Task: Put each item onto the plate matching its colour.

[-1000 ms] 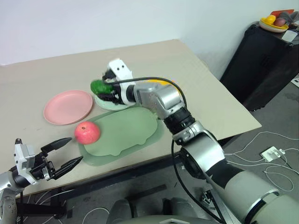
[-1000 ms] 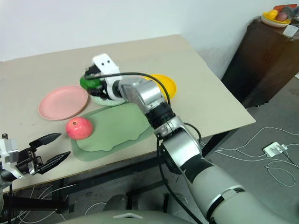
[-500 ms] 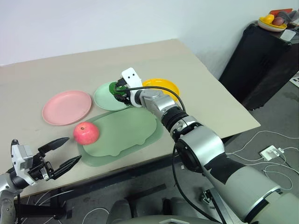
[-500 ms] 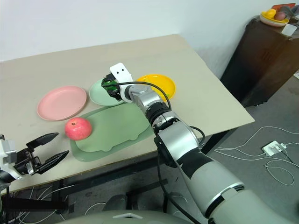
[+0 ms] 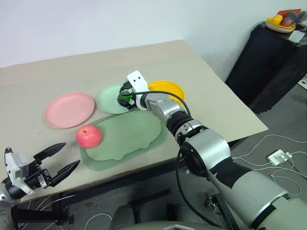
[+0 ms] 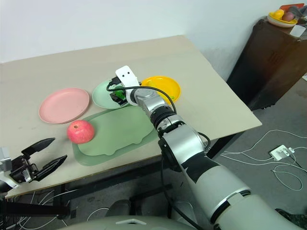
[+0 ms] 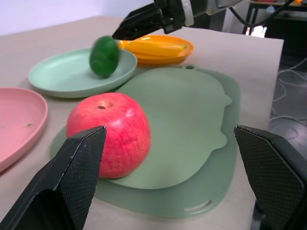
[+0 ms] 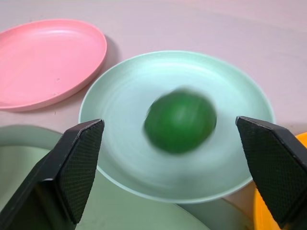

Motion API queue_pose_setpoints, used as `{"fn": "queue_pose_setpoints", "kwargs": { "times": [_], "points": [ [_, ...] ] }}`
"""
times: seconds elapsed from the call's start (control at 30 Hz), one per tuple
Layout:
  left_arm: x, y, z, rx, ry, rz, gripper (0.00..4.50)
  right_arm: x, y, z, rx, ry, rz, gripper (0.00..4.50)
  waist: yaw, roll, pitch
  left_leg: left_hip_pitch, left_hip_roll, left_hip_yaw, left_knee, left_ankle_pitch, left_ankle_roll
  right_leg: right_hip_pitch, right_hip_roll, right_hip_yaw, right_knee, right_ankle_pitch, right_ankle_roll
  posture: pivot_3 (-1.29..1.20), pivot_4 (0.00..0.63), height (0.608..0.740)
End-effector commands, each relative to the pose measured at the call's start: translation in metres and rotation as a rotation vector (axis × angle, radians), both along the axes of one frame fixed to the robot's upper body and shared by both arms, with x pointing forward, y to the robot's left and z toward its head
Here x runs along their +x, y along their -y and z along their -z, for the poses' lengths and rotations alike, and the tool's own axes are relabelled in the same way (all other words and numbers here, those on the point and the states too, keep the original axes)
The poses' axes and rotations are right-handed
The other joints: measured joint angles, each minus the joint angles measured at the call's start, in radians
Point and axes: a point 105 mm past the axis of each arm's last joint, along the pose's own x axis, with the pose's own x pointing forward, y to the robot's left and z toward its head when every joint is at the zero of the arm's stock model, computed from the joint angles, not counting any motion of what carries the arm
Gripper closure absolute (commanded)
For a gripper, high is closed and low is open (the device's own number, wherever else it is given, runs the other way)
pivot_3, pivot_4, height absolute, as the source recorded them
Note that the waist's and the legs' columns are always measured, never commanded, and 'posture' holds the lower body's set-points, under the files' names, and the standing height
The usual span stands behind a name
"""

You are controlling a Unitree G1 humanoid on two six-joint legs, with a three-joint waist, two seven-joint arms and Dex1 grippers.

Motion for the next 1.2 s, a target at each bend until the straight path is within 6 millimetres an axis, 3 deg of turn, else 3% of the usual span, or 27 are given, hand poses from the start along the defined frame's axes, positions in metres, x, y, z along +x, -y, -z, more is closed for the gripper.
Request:
{"fn": "queue_pose_setpoints", "kwargs": {
  "times": [0.03, 0.2, 0.4, 0.53, 0.7, 0.8, 1.03, 1.2],
  "points": [
    [-0.002, -0.002, -0.012, 0.023, 0.048, -0.004, 0.00, -0.024, -0.046, -0.015, 0.046, 0.036, -0.120, 0.02, 0.000, 0.000, 0.000, 0.000, 0.000, 0.000, 0.000, 0.000, 0.000, 0.000, 0.000, 0.000, 0.000, 0.000, 0.000, 0.00, 0.150, 0.740],
    [-0.004, -0.003, -0.010, 0.022, 0.052, -0.016, 0.00, -0.024, -0.047, -0.024, 0.083, 0.034, -0.150, 0.02, 0.000, 0.000, 0.000, 0.000, 0.000, 0.000, 0.000, 0.000, 0.000, 0.000, 0.000, 0.000, 0.000, 0.000, 0.000, 0.00, 0.150, 0.740],
    [-0.002, -0.001, -0.009, 0.011, 0.059, -0.024, 0.00, -0.037, -0.043, -0.033, 0.194, -0.019, -0.338, 0.02, 0.000, 0.000, 0.000, 0.000, 0.000, 0.000, 0.000, 0.000, 0.000, 0.000, 0.000, 0.000, 0.000, 0.000, 0.000, 0.00, 0.150, 0.740],
    [0.000, 0.002, -0.004, 0.001, 0.057, -0.026, 0.00, -0.052, -0.010, -0.031, 0.261, -0.077, -0.460, 0.02, 0.006, -0.001, -0.001, 0.000, 0.001, 0.000, 0.000, 0.000, 0.000, 0.001, 0.000, 0.000, 0.000, 0.000, 0.000, 0.00, 0.150, 0.740],
    [0.005, 0.006, -0.005, -0.005, 0.053, -0.023, 0.00, -0.092, 0.046, -0.027, 0.275, -0.132, -0.563, 0.02, 0.014, -0.001, 0.000, -0.001, 0.002, 0.003, 0.001, -0.001, -0.001, 0.002, -0.004, -0.001, 0.000, 0.000, 0.000, 0.00, 0.150, 0.740],
    [0.011, 0.006, -0.006, 0.001, 0.051, -0.021, 0.00, -0.114, 0.069, -0.029, 0.258, -0.145, -0.619, 0.02, 0.010, 0.000, 0.000, -0.001, 0.001, 0.004, 0.001, -0.002, -0.003, 0.001, -0.005, -0.002, -0.001, -0.002, 0.003, 0.00, 0.150, 0.740],
    [0.027, 0.007, -0.012, 0.017, 0.037, -0.029, 0.00, -0.145, 0.102, -0.031, 0.203, -0.164, -0.681, 0.02, 0.005, 0.000, 0.000, 0.001, 0.003, 0.003, 0.000, -0.003, -0.002, 0.001, 0.000, -0.004, -0.003, -0.003, 0.004, 0.00, 0.150, 0.740],
    [0.033, 0.003, -0.011, 0.026, 0.014, -0.059, 0.00, -0.146, 0.119, -0.028, 0.166, -0.167, -0.660, 0.02, 0.010, 0.000, 0.001, 0.000, 0.003, 0.002, 0.000, -0.003, -0.002, 0.001, 0.000, -0.005, -0.006, -0.003, 0.004, 0.00, 0.150, 0.740]
  ]
}}
